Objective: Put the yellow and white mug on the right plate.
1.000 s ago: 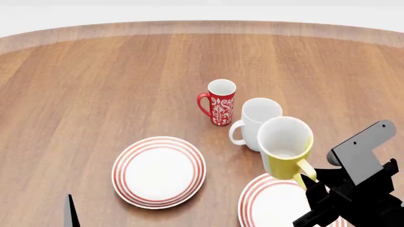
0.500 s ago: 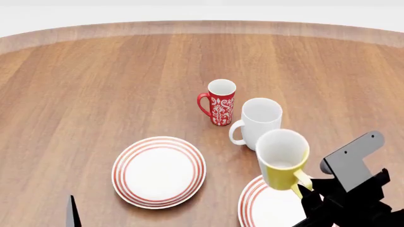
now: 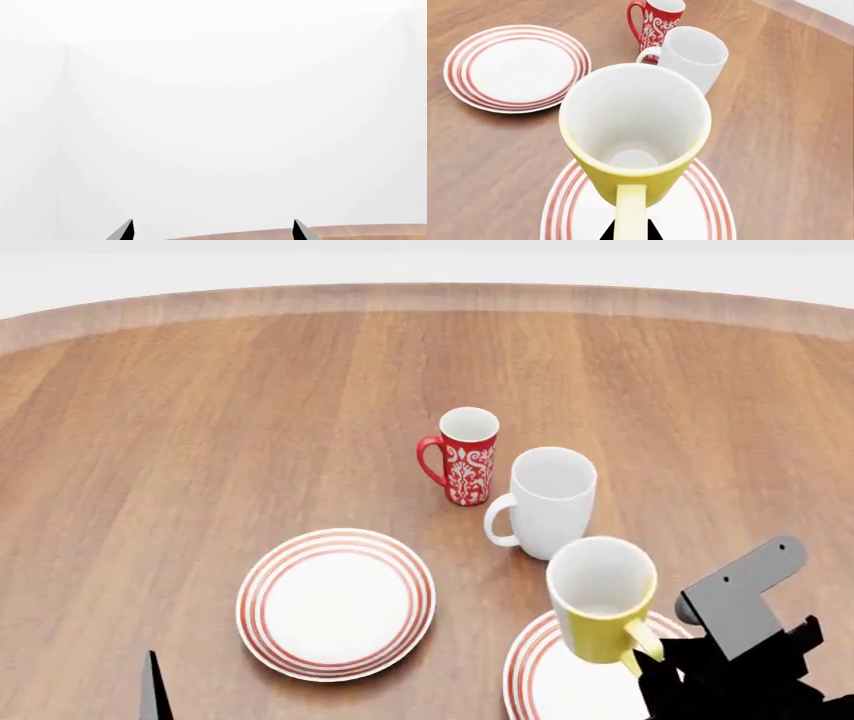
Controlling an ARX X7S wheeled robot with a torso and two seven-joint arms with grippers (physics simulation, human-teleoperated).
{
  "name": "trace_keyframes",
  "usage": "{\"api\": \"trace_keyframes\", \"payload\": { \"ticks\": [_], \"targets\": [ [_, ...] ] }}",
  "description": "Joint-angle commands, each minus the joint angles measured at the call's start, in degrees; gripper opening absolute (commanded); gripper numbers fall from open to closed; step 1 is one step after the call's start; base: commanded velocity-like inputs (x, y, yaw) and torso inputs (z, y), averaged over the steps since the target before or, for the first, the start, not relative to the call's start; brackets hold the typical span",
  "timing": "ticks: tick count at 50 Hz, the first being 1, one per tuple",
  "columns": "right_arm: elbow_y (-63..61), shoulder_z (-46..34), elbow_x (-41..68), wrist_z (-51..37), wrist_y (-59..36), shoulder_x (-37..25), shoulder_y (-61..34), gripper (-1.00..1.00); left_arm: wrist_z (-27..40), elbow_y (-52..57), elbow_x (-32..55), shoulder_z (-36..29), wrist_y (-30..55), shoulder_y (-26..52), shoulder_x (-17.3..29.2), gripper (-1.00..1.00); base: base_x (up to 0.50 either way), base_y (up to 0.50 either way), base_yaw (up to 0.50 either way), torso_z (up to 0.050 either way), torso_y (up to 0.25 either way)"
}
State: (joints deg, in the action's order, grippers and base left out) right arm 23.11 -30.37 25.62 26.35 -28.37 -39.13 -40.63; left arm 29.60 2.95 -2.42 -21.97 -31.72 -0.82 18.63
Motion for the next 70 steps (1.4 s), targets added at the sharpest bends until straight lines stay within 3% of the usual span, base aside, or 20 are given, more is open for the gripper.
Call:
{"api": "trace_keyframes", "payload": {
  "ticks": [1,70],
  "targets": [
    [1.92,0.87,-1.89,1.29,1.01,1.70,-0.60,-1.00,-1.01,-0.32,-0.51,1.14,-0.68,0.02,-0.88,1.00,0.00,0.00,0.00,0.000,0.000],
    [15.72,-0.68,-4.96,1.04,6.71,5.72,-1.69,-1.00,-0.17,-0.76,-0.63,-0.38,-0.69,0.17,-0.15,1.00,0.00,0.00,0.00,0.000,0.000]
  ]
}}
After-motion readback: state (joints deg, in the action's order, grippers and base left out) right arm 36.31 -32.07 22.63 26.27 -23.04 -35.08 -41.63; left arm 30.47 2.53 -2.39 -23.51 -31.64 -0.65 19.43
